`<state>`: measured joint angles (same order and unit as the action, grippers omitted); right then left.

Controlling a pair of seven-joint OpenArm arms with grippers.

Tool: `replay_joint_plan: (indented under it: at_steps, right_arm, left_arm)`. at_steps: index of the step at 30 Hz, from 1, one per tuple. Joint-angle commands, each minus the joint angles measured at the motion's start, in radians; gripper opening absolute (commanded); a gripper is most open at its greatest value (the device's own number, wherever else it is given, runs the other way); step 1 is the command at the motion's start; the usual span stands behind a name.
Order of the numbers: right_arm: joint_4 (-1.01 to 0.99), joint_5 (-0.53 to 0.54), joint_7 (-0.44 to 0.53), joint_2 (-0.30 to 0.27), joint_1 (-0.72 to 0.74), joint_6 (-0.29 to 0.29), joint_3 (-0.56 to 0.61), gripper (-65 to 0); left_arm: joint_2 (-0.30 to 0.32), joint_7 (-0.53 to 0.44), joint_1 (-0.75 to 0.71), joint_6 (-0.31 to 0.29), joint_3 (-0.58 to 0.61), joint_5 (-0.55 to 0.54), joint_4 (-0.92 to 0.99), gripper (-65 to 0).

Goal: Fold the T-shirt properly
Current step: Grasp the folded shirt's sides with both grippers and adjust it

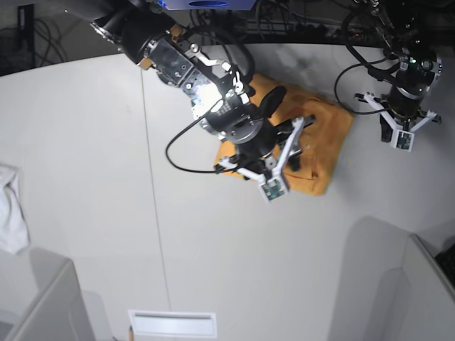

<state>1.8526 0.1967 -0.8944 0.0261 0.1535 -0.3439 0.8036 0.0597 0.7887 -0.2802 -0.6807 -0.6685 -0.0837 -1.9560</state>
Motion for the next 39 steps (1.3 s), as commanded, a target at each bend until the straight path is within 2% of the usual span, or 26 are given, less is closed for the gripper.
replay_joint_plan:
  at_steps: [1,4,5,10,11,12,15,19,26,27,30,32,34,35,39]
  right_arm:
    - [0.015,0.002,0.028,-0.002,0.007,0.001,-0.022,-44.3]
    - [0.023,0.002,0.071,-0.053,-0.042,0.001,-0.102,-44.3]
    - [0.023,0.002,0.087,-0.064,-0.058,0.001,-0.126,-44.3]
    - [0.022,0.002,0.097,-0.097,-0.101,0.001,-0.174,-44.3]
    - [0.023,0.002,0.097,-0.107,-0.105,0.001,-0.172,-44.3]
    - [0.023,0.002,0.097,-0.108,-0.111,0.001,-0.172,-44.3]
    - [0.029,0.002,0.097,-0.111,-0.114,0.001,-0.174,-44.3]
    - [0.043,0.002,0.091,-0.117,-0.116,0.001,-0.174,-44.3]
    - [0.046,0.002,0.091,-0.127,-0.114,0.001,-0.174,-44.3]
    - [0.046,0.001,0.091,-0.131,-0.114,0.001,-0.174,-44.3]
    - [0.046,-0.001,0.094,-0.153,-0.116,-0.005,-0.18,-44.3]
    - [0.046,-0.001,0.093,-0.156,-0.13,-0.005,-0.235,-44.3]
    - [0.046,0.001,0.097,-0.151,-0.154,-0.005,-0.323,-44.3]
    - [0.046,0.002,0.097,-0.15,-0.167,-0.005,-0.378,-44.3]
    - [0.045,0.002,0.097,-0.148,-0.222,-0.001,-0.559,-44.3]
  left_arm:
    - [0.013,-0.012,0.019,0.008,0.019,-0.003,-0.015,-65.0]
    - [0.013,0.084,0.072,0.009,0.088,-0.003,-0.01,-65.0]
    - [0.013,0.127,0.109,0.009,0.099,-0.003,-0.007,-60.2]
    - [0.012,0.245,0.238,0.008,0.126,-0.021,0.053,-12.2]
    - [0.019,0.257,0.253,0.008,0.141,-0.049,0.083,-4.1]
    - [0.022,0.274,0.269,0.008,0.155,-0.089,0.126,0.0]
    - [0.062,0.323,0.312,0.013,0.186,-0.198,0.287,0.0]
    - [0.071,0.328,0.327,0.014,0.217,-0.334,0.438,0.0]
    - [0.073,0.326,0.325,0.016,0.318,-0.353,0.514,0.0]
    - [0.073,0.326,0.325,0.016,0.319,-0.353,0.514,-4.6]
    - [0.081,0.331,0.327,0.016,0.324,-0.353,0.514,-30.6]
    - [0.099,0.332,0.335,0.016,0.362,-0.353,0.514,-48.4]
    - [0.137,0.332,0.338,0.016,0.445,-0.353,0.51,-62.0]
    - [0.162,0.332,0.348,0.016,0.501,-0.353,0.508,-65.0]
    - [0.22,0.331,0.404,0.016,0.674,-0.353,0.516,-65.0]
